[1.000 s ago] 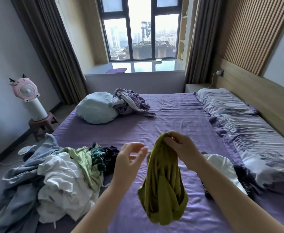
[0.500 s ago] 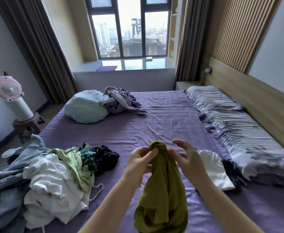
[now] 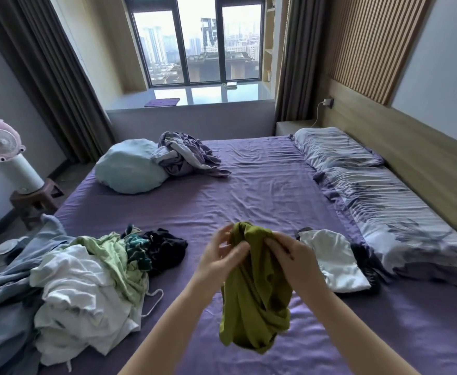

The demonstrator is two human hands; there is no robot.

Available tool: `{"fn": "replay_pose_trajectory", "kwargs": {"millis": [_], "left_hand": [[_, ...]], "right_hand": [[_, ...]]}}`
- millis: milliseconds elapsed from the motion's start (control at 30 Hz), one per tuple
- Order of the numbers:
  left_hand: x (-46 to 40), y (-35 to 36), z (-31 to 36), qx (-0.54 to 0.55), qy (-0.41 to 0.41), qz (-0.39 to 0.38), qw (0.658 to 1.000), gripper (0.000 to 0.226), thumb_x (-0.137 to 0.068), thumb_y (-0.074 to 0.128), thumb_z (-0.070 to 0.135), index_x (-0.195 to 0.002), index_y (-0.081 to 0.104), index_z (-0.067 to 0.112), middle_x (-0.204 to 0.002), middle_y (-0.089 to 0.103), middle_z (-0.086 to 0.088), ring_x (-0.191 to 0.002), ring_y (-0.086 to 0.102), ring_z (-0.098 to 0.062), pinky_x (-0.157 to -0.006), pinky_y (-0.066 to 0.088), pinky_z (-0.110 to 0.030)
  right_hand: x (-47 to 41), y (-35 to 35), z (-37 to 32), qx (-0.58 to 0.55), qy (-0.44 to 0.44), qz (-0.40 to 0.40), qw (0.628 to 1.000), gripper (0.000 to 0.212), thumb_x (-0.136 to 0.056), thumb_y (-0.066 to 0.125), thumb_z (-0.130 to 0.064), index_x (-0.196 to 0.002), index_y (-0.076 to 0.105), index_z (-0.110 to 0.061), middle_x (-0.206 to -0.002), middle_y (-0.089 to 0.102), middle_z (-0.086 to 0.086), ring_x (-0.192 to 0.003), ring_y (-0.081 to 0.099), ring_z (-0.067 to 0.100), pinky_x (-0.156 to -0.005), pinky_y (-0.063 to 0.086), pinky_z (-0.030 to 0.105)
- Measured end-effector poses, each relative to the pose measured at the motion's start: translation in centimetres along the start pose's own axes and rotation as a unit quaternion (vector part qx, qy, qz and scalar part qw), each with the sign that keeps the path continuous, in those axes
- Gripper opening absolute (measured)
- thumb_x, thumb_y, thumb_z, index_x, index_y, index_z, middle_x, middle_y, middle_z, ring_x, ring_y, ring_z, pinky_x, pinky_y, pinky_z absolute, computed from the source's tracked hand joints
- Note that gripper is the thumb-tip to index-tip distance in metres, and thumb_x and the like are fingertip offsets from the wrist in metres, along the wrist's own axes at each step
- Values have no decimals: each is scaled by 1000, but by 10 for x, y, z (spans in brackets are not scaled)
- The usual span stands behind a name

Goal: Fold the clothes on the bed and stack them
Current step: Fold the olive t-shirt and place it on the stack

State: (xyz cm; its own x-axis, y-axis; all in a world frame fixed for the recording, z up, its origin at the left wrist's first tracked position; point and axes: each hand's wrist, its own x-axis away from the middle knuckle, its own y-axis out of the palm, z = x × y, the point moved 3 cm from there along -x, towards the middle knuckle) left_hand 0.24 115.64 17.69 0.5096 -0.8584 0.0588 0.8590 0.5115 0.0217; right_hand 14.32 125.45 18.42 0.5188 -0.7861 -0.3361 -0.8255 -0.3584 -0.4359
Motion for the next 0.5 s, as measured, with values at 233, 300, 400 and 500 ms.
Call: {"fn": "replay_pose_trajectory", "kwargs": {"millis": [233,300,400,500], "left_hand": [[-4,15,-10,-133,7,-125,983,100,-71,82,13,-144,19,37,-119,58,18,-102,64,-10,-93,52,-35],[-11,20,-3,-136,30,-70,988,51,-67,80,10,-111,57,22,-86,62,-1,-75,60,-20,-76,53,-43],[-15,23,12,-47,34,10,998,22,-79,71,-3,-72,57,11,-59,57,1,-56,58,-15,-57,51,-35],[-20,23,29,100,0,28,995,4,-87,64,3,-89,61,2,-71,67,-6,-60,67,-16,-51,56,-30]], "right_hand": [[-54,-11,-25,-22,-2,-43,999,13,-86,68,-23,-76,67,-30,-69,66,-15,-67,59,-1,-64,42,12],[-58,-12,-19,-63,43,-50,996,14,-85,69,-23,-73,69,-27,-66,68,-12,-66,61,1,-64,46,17],[-53,-12,-4,-231,143,-32,962,13,-87,65,-24,-82,73,-15,-69,71,-6,-69,65,9,-64,52,23],[-29,-4,11,-339,188,-45,921,28,-82,55,-38,-88,70,-16,-79,72,-1,-75,68,11,-63,55,24]]}}
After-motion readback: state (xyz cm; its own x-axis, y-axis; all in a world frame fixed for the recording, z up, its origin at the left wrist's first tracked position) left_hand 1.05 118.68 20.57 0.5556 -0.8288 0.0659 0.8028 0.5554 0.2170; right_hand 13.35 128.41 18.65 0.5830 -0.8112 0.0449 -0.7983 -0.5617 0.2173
